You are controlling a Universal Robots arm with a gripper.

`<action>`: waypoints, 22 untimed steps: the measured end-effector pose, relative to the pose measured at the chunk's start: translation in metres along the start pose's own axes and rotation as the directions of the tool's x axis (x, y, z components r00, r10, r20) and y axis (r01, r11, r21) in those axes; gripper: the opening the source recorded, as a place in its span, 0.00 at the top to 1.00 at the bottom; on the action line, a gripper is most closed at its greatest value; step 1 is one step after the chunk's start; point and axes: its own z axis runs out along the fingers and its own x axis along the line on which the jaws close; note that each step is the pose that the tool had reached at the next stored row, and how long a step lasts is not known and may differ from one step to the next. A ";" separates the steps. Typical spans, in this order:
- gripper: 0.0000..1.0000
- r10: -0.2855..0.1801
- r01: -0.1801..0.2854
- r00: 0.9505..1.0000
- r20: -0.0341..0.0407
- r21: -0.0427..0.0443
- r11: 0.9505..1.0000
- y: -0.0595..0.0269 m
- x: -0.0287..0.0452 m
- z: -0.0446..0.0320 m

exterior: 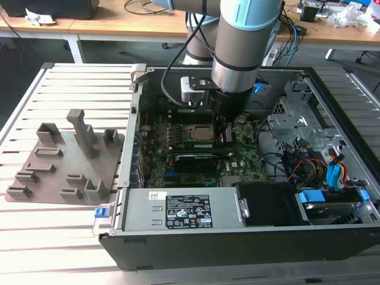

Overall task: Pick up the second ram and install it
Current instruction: 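Insert the second ram into the second slot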

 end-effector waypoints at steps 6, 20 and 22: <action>0.86 0.000 0.000 1.000 0.000 0.000 1.000 0.0021 -0.0053 0.0075; 0.86 0.000 -0.001 0.999 0.044 0.009 1.000 0.0209 -0.0118 0.0108; 0.86 -0.004 0.004 1.000 0.028 0.009 1.000 0.0211 -0.0118 0.0108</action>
